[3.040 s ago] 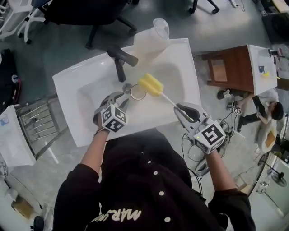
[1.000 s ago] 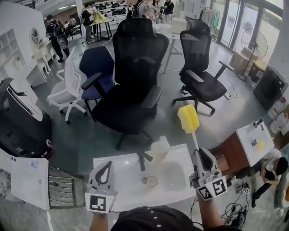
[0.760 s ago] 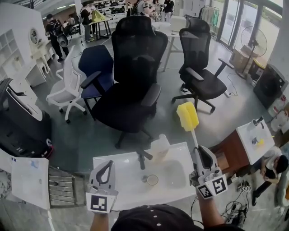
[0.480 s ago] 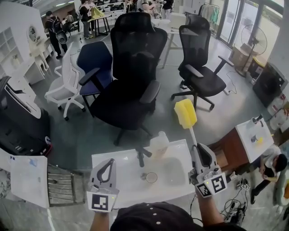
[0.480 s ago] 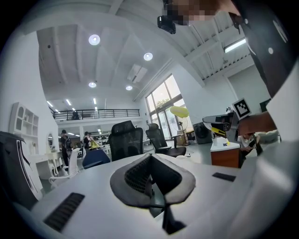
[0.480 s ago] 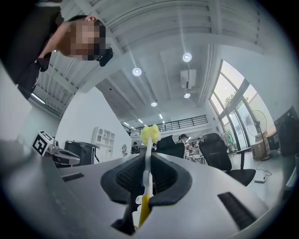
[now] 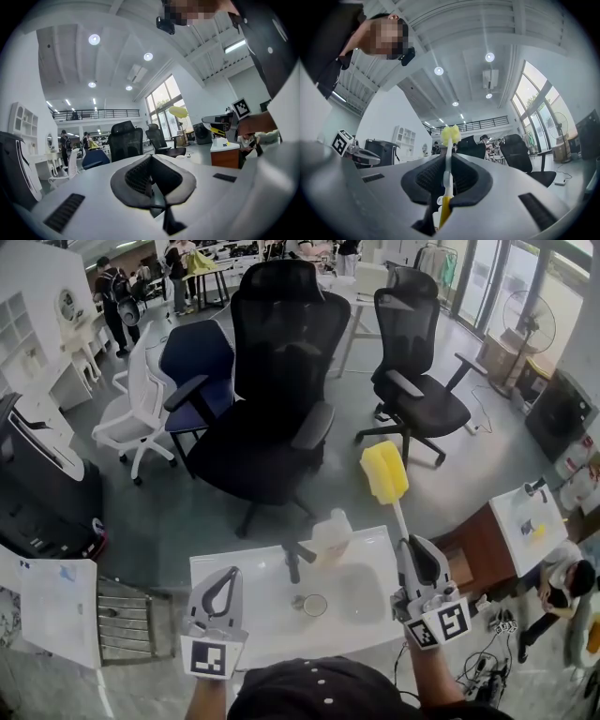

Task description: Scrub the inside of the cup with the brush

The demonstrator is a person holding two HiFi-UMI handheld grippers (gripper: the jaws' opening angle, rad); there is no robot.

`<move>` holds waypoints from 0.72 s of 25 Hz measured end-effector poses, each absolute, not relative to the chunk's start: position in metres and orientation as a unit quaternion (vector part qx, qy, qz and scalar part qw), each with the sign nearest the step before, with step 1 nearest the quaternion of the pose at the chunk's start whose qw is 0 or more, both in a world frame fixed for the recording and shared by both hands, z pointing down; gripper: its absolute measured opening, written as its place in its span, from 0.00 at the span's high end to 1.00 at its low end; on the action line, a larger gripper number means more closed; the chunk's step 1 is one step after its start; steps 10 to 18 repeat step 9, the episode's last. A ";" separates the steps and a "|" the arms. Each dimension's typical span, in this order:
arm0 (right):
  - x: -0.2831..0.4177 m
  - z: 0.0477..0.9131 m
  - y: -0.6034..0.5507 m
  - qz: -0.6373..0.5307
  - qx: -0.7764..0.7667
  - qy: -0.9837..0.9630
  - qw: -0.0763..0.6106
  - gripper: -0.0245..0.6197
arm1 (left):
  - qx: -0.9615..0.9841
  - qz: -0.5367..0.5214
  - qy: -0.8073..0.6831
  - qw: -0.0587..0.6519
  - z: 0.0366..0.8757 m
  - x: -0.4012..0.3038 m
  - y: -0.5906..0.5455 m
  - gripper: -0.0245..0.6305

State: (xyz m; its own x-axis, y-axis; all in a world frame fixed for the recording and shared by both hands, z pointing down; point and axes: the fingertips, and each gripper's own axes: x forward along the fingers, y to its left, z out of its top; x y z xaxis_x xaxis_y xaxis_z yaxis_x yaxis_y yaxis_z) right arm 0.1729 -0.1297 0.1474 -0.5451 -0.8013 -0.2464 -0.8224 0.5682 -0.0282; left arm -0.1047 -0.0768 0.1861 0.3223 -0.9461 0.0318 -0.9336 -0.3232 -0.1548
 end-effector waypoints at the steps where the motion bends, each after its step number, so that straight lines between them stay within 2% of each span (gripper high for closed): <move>1: 0.172 0.147 -0.130 0.045 -0.462 0.878 0.117 0.88 | -0.811 -0.057 0.580 0.052 0.186 -0.105 -0.077 0.92; 18: 0.168 0.150 -0.128 0.043 -0.462 0.879 0.112 0.88 | -0.809 -0.052 0.583 0.052 0.187 -0.108 -0.077 0.92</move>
